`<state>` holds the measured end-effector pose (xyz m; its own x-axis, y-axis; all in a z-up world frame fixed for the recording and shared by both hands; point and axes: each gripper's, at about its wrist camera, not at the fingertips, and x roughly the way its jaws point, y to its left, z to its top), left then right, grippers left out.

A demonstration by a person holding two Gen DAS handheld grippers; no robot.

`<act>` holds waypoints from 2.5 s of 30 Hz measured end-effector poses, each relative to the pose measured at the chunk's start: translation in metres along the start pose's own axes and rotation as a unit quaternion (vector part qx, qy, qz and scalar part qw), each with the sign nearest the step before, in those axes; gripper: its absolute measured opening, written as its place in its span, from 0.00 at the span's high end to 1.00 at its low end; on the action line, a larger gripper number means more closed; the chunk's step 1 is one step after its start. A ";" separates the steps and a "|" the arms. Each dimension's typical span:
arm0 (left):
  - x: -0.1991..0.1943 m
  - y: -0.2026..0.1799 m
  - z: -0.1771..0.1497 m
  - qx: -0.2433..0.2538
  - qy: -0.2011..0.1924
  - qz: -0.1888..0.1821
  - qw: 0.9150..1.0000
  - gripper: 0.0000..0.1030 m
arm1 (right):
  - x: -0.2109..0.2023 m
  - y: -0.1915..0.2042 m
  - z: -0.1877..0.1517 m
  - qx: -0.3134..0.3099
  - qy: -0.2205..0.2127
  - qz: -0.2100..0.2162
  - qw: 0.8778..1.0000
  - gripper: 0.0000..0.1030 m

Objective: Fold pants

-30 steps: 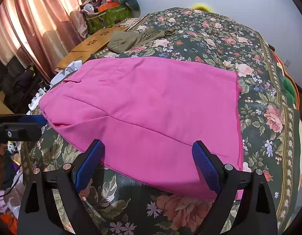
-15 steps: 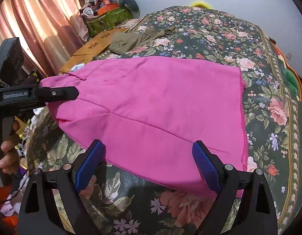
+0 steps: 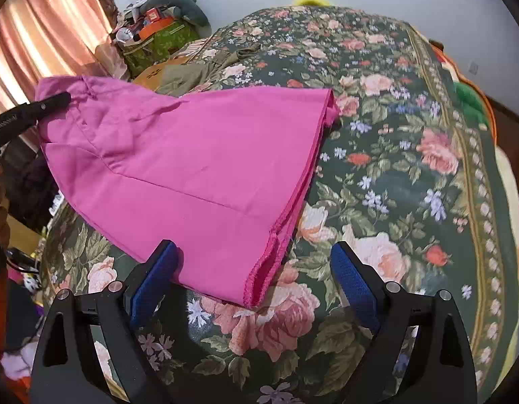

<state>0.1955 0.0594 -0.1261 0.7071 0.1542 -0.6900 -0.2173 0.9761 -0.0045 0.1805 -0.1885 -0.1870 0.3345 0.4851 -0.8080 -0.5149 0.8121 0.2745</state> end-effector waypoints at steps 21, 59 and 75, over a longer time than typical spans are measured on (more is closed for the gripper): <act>0.016 -0.110 0.017 0.035 0.072 -0.210 0.974 0.83 | 0.001 0.000 -0.001 0.000 -0.003 0.007 1.000 0.12; 0.189 -0.067 0.087 0.109 0.169 -0.055 0.978 0.24 | -0.029 -0.029 -0.007 0.040 -0.046 -0.037 0.997 0.12; 0.243 -0.088 0.030 0.259 0.198 0.029 0.945 0.15 | -0.034 -0.045 -0.007 0.045 -0.062 -0.071 0.995 0.12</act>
<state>0.4062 0.0158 -0.2716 0.3743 0.2400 -0.8957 0.1834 0.9277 0.3252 0.1871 -0.2440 -0.1759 0.4960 0.3946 -0.7735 -0.3851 0.8984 0.2114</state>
